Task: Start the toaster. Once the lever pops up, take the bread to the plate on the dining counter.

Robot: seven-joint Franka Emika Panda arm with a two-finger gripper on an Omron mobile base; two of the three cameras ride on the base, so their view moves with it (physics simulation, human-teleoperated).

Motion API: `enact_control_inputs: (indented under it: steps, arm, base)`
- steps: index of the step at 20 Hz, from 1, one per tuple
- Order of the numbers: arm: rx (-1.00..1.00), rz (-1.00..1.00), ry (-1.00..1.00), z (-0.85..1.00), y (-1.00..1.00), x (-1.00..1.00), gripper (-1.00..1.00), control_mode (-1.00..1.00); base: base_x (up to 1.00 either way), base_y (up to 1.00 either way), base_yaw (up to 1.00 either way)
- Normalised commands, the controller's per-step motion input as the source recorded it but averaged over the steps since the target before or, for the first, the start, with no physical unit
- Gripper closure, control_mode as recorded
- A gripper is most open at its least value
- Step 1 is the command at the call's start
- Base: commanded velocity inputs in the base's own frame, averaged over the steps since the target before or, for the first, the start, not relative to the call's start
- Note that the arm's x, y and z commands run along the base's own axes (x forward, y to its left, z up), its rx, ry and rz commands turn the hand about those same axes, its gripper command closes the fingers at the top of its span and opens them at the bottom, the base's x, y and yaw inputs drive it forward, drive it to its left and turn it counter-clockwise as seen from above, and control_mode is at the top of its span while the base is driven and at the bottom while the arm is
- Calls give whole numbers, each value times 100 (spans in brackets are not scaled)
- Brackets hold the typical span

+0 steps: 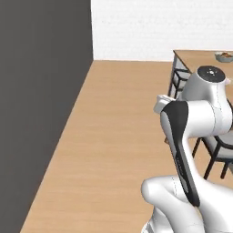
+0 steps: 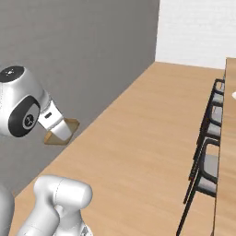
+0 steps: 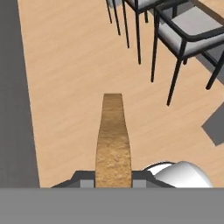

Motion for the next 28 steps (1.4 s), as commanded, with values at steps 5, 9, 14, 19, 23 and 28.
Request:
enact_control_inputs:
  steps: [5,9,14,19,23,28]
  arm:
    - [0,0,0,0,0,0,100,100]
    - [0,0,0,0,0,0,100,100]
    - [0,0,0,0,0,0,100,100]
    - [0,0,0,0,0,0,100,100]
    - [0,0,0,0,0,0,100,100]
    - [0,0,0,0,0,0,100,100]
  base:
    - [84,54,-49]
    - [92,49,-48]
    - [95,44,-47]
    - [88,41,-49]
    - [81,41,-49]
    - [75,52,-50]
